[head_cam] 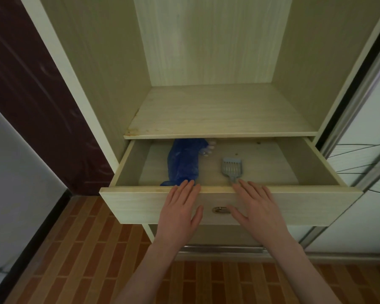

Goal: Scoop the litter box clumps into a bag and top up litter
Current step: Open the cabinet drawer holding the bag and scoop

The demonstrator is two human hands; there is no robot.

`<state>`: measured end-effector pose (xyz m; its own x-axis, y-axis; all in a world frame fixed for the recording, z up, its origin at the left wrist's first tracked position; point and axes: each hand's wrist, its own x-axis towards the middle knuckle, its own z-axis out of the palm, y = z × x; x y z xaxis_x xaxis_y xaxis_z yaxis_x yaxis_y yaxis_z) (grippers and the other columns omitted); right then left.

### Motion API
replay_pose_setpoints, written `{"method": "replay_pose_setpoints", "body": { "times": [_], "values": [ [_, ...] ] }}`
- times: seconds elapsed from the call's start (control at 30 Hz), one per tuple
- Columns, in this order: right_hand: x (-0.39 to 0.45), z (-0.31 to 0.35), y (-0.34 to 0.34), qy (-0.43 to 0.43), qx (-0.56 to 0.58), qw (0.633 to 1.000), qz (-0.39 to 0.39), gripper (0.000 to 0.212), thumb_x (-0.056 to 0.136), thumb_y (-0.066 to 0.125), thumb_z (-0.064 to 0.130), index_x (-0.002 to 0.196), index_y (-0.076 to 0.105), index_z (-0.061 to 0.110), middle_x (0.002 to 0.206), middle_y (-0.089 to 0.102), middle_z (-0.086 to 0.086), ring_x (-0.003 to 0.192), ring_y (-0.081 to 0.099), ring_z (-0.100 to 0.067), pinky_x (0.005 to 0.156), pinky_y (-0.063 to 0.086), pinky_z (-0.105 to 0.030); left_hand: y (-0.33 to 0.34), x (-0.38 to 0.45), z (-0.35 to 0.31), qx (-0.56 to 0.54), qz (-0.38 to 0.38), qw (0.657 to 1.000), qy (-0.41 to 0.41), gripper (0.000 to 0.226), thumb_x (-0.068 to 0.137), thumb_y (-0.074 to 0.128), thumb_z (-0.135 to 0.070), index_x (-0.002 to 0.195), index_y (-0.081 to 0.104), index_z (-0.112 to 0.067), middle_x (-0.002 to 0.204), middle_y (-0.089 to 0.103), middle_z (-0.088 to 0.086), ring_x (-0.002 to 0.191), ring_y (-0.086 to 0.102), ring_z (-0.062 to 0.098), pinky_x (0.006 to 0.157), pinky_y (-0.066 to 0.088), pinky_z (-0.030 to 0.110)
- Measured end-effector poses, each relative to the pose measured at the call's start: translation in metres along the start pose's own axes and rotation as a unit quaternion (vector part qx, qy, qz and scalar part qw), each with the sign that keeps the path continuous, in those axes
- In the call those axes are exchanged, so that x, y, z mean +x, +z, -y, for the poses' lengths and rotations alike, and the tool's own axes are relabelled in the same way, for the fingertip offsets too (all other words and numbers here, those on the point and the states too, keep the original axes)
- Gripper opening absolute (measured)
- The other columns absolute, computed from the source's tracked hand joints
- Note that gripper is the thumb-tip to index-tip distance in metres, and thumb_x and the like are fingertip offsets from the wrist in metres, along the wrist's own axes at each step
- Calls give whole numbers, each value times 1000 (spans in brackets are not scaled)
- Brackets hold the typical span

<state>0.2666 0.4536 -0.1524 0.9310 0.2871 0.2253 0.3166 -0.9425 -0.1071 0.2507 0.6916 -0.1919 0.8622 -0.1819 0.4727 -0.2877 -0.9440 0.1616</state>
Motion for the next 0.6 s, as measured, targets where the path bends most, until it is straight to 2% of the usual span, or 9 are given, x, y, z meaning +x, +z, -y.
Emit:
{"method": "replay_pose_setpoints", "body": {
  "times": [0.13,0.4,0.6],
  "values": [
    [-8,3,-2,4,5,1000,3,68,95,37,64,147,50,22,151,52,-4,139,48,-24,117,36,-48,-9,-6,-2,-13,-8,1000,-1,50,105,45,-41,149,53,-19,154,53,0,146,44,14,121,37,41],
    [-24,8,-6,1,12,1000,-1,66,96,37,64,142,55,20,148,55,-4,137,51,-25,115,38,-48,-27,-5,-5,-24,-37,999,10,38,104,48,-38,127,71,-19,129,72,-2,119,67,12,105,53,38],
    [-22,9,-13,13,2,1000,27,69,98,26,68,145,53,25,149,55,1,138,49,-20,116,36,-45,-33,4,3,-58,-33,998,-13,29,103,50,-35,115,72,-21,110,75,-6,106,68,10,98,54,32]
  ]
}}
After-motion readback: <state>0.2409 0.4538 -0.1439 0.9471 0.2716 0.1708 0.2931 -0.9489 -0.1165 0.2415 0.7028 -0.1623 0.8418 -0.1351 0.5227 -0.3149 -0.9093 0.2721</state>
